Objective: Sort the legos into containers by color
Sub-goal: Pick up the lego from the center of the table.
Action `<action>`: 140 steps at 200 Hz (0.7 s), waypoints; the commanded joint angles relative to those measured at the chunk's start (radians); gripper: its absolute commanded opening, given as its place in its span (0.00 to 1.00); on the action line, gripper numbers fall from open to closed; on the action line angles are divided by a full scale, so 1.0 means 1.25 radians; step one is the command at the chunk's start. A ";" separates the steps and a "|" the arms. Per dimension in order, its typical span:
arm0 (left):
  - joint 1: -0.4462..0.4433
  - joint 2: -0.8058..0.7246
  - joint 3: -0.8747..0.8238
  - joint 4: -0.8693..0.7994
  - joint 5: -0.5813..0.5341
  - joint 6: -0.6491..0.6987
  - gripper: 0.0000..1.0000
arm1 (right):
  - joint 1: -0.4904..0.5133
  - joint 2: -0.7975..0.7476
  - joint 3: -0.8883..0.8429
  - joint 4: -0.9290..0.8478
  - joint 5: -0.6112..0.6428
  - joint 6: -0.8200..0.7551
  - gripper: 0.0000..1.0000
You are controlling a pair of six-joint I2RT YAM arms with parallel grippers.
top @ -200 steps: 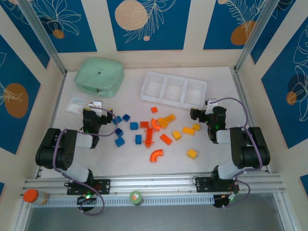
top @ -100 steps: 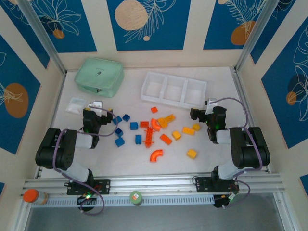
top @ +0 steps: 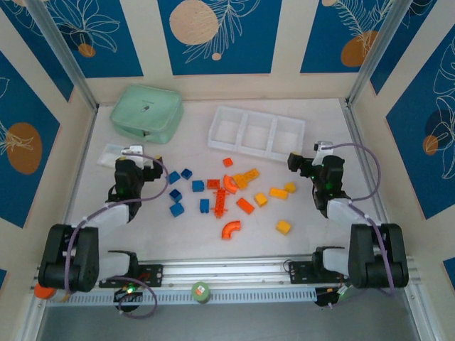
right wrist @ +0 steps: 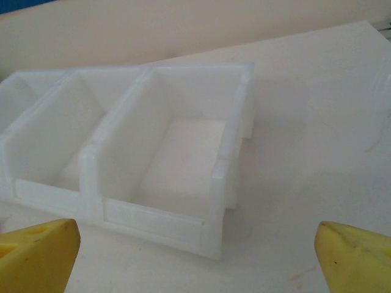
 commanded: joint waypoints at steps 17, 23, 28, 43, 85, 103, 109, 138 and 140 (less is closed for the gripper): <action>0.011 -0.103 0.057 -0.190 0.043 -0.105 0.99 | -0.015 -0.128 0.035 -0.162 -0.016 0.141 0.99; 0.012 -0.119 0.063 -0.209 0.050 -0.139 0.99 | -0.018 -0.148 0.039 -0.195 0.007 0.185 0.99; 0.012 -0.131 0.068 -0.226 0.057 -0.165 0.99 | -0.022 -0.164 0.046 -0.238 0.031 0.247 0.99; 0.012 -0.167 0.063 -0.238 0.099 -0.205 0.99 | -0.047 -0.206 0.055 -0.344 0.030 0.351 0.99; 0.015 -0.244 0.043 -0.325 0.088 -0.374 0.99 | -0.058 -0.235 0.081 -0.464 -0.077 0.354 0.99; 0.014 -0.267 0.062 -0.393 0.143 -0.394 0.99 | -0.028 -0.223 0.125 -0.539 -0.092 0.323 0.99; 0.014 -0.274 0.069 -0.425 0.149 -0.409 0.99 | -0.011 -0.218 0.139 -0.562 -0.094 0.311 0.99; 0.012 -0.307 0.096 -0.543 0.219 -0.428 0.99 | 0.078 -0.191 0.190 -0.646 -0.105 0.271 0.99; 0.011 -0.310 0.096 -0.550 0.225 -0.430 0.99 | 0.083 -0.189 0.195 -0.653 -0.104 0.271 0.99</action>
